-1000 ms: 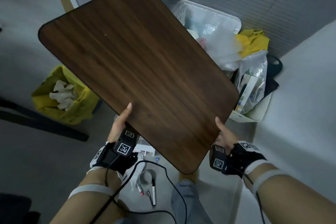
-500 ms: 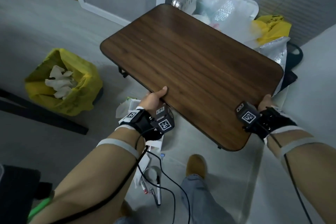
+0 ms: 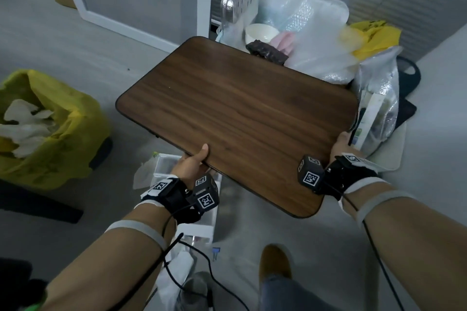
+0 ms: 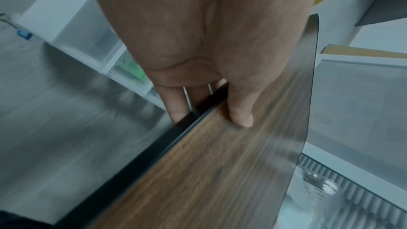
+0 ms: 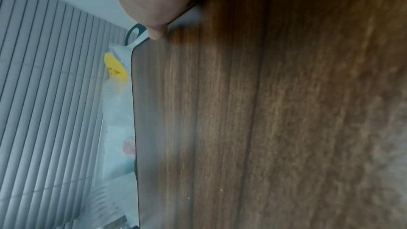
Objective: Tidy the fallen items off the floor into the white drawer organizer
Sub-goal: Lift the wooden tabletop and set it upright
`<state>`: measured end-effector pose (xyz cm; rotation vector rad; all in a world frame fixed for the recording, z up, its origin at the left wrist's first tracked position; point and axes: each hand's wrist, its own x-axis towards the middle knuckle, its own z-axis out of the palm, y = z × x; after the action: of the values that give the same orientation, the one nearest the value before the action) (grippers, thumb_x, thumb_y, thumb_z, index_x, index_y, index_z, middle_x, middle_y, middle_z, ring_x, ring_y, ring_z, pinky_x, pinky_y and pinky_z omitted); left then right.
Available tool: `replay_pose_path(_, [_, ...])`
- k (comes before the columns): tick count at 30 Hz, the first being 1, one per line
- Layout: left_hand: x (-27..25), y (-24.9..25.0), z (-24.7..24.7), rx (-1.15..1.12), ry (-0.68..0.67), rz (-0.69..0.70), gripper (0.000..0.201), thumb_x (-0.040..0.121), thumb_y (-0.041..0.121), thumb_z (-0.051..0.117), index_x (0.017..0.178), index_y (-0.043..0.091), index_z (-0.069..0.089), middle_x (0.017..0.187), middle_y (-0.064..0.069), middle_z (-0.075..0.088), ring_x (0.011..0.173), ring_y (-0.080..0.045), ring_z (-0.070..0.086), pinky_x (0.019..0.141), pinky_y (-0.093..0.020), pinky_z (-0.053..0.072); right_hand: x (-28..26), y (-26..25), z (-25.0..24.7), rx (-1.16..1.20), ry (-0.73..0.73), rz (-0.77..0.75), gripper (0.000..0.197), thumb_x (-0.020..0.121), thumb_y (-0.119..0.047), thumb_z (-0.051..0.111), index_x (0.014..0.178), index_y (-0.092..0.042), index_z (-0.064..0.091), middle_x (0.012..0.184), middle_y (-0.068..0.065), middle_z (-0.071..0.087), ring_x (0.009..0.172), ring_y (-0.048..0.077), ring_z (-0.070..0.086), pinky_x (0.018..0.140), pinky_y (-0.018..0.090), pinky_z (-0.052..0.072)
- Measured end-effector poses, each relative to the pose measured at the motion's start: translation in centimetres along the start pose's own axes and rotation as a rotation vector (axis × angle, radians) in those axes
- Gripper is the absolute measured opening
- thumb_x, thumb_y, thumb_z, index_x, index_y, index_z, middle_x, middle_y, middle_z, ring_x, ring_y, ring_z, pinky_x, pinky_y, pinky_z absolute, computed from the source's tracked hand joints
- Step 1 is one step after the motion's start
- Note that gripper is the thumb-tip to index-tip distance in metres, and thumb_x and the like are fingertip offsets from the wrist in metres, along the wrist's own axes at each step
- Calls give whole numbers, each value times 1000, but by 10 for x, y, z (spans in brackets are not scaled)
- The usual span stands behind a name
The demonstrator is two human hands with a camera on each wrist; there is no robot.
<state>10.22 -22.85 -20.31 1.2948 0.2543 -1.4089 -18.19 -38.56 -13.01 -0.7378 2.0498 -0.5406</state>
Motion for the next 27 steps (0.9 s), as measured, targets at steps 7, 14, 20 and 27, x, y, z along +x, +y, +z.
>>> replay_pose_path(7, [44,-18,-2,3,-2,21,27,91,19,68,117,16,61,117,-19,70,104,-34,69,87,-47,56,44,18,33,-133,-76,-36,55,102,-42,39,138,-2,48,141,19,51,127,33,51,98,35,43])
replay_pose_path(14, [50,-40,8,107,78,-49,41,94,23,64,128,4,50,108,-22,67,86,-37,69,55,-43,61,114,56,43,-47,-308,183,69,91,-37,63,150,-15,34,150,15,42,128,43,48,99,65,42])
replay_pose_path(20, [59,-45,16,231,56,-107,45,96,31,59,128,1,48,129,-22,59,101,-40,66,56,-39,60,170,83,42,28,-280,121,53,85,-28,67,135,-29,52,141,13,53,119,40,56,87,64,49])
replay_pose_path(27, [71,-48,47,238,-11,-45,33,100,30,52,114,1,52,113,-18,64,90,-38,69,56,-41,62,94,43,30,378,-280,-93,46,99,-6,50,141,-24,48,115,-9,59,105,24,59,95,48,49])
